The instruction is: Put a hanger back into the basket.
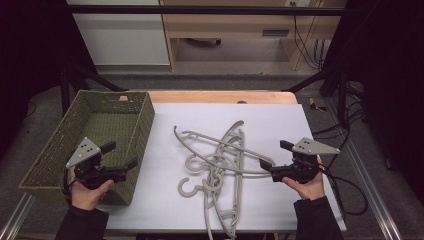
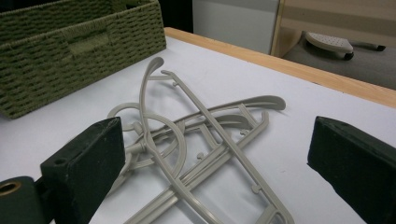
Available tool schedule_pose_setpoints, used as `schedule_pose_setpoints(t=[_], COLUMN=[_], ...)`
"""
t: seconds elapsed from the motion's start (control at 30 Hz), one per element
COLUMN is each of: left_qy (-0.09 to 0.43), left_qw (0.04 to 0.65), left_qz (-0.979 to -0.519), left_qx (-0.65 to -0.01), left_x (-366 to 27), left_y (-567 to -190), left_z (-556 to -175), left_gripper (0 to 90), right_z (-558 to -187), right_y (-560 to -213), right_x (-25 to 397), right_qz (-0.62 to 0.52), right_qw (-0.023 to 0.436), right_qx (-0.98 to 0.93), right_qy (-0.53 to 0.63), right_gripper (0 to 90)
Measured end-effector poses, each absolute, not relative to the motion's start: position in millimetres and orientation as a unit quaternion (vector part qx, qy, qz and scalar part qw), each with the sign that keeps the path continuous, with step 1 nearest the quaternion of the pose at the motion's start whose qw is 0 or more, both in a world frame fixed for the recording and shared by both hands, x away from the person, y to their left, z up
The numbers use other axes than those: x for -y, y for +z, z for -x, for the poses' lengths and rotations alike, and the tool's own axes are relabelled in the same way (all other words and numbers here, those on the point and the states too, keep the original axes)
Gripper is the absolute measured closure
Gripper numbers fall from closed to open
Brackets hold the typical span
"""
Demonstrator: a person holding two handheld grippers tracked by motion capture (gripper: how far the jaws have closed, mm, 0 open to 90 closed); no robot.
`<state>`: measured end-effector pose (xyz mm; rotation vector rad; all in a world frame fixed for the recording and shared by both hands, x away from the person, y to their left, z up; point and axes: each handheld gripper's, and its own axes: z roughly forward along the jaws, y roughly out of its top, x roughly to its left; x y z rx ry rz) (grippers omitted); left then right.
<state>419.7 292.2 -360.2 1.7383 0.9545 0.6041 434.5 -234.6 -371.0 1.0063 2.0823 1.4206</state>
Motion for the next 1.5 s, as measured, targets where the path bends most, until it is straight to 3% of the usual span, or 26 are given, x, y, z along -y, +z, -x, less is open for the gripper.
schedule_pose_setpoints(t=[0.47,0.87,1.27,1.5], left_qy=[0.251,0.251,0.25,0.248], left_qw=[0.511,0.506,0.504,0.504], left_qz=[-0.72,-0.725,-0.729,-0.731], left_qx=[-0.397,-0.393,-0.389,-0.387], left_x=[-293,-292,-289,-288], left_y=[-360,-360,-361,-361], left_z=[-420,-420,-421,-421], left_gripper=[5.0,4.9,5.0,5.0], right_z=[-452,-478,-489,-494], right_y=[-375,-400,-428,-442], right_x=[207,180,161,153], right_qz=[-0.344,-0.335,-0.318,-0.326], right_qw=[0.182,0.142,0.108,0.085], right_qx=[-0.792,-0.838,-0.874,-0.887], right_qy=[0.469,0.407,0.351,0.316], right_gripper=[11.4,17.1,29.9,43.0])
